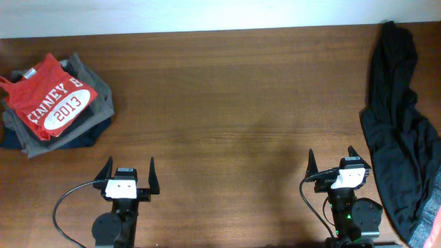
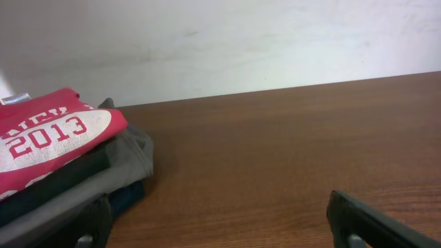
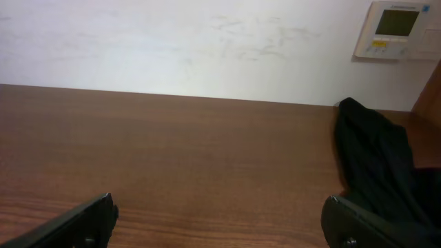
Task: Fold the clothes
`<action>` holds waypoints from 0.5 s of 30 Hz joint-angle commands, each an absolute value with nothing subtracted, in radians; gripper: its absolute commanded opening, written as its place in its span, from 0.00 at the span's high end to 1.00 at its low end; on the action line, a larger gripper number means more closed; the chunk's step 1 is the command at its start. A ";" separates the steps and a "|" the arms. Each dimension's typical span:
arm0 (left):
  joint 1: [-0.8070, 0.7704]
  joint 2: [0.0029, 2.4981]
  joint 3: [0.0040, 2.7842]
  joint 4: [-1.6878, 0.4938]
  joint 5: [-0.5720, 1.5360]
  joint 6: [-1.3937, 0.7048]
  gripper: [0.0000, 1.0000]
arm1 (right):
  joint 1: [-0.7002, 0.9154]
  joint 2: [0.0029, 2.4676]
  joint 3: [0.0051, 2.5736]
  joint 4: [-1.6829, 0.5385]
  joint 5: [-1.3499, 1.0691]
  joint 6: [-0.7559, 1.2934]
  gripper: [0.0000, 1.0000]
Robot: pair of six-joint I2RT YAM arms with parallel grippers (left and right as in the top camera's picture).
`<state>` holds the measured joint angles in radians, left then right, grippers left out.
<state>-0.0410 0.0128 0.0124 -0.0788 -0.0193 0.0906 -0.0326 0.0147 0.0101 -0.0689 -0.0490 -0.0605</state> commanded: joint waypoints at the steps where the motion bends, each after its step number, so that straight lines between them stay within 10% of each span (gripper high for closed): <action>1: -0.045 0.005 0.009 -0.083 -0.023 0.107 0.01 | -0.027 0.007 0.006 -0.075 -0.043 -0.064 0.01; 15: -0.045 0.008 0.037 -0.086 -0.019 0.038 0.01 | -0.027 0.007 0.051 -0.129 -0.075 0.104 0.01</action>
